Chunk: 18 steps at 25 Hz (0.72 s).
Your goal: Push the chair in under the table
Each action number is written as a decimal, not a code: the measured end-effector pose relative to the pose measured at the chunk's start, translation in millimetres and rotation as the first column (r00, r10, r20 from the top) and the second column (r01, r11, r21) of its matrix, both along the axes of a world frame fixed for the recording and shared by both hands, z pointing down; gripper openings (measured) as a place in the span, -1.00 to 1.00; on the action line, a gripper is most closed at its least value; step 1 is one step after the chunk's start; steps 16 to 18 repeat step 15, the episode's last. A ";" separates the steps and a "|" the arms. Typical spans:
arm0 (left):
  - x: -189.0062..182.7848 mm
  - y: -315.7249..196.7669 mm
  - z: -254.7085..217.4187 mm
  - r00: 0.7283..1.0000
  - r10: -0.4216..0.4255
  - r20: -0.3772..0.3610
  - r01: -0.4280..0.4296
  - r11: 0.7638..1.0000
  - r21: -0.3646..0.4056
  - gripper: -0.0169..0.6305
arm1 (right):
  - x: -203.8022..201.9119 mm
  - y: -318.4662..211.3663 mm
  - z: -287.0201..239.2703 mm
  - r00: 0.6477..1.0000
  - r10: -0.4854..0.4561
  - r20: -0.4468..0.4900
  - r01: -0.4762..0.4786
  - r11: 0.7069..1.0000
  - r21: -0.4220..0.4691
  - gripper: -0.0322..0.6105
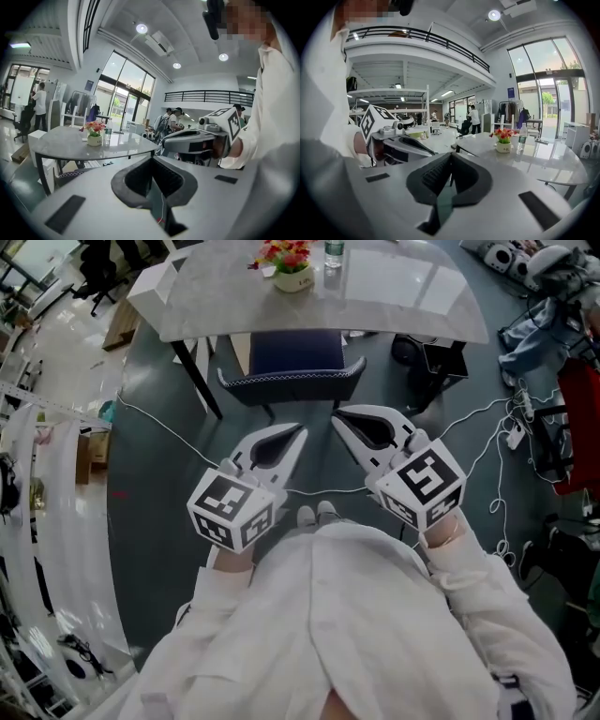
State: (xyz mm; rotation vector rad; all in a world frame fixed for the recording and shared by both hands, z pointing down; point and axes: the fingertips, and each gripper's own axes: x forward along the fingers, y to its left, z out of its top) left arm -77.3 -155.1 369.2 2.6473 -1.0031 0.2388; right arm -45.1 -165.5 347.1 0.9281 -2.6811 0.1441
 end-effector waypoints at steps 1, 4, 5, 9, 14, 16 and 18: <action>0.8 0.2 0.6 1.000 0.002 0.000 -0.002 1.000 -0.002 -0.90 | 0.6 0.8 0.6 1.000 -0.005 -0.007 0.005 1.000 -0.002 -0.81; 4.9 2.4 2.2 1.000 0.014 -0.004 -0.014 1.000 -0.008 -0.90 | 3.2 4.1 3.0 0.999 -0.018 -0.032 0.018 1.000 -0.003 -0.81; 6.6 3.5 3.0 1.000 0.018 -0.004 -0.018 1.000 -0.010 -0.90 | 4.3 5.2 4.2 0.999 -0.022 -0.038 0.022 1.000 -0.005 -0.81; 11.6 7.1 5.2 1.000 0.026 0.003 -0.026 0.999 -0.019 -0.89 | 6.9 8.4 8.7 0.997 -0.044 -0.065 0.043 0.999 -0.018 -0.81; 10.5 2.9 8.9 0.999 0.028 0.019 -0.028 0.999 -0.016 -0.89 | 7.1 3.5 11.0 0.994 -0.063 -0.092 0.062 0.998 -0.010 -0.81; 9.9 1.8 10.1 0.999 0.027 0.022 -0.026 1.000 -0.016 -0.89 | 7.3 2.2 11.7 0.993 -0.066 -0.095 0.065 0.998 -0.009 -0.81; 9.9 1.8 10.1 0.999 0.027 0.022 -0.026 1.000 -0.016 -0.89 | 7.3 2.2 11.7 0.993 -0.066 -0.095 0.065 0.998 -0.009 -0.81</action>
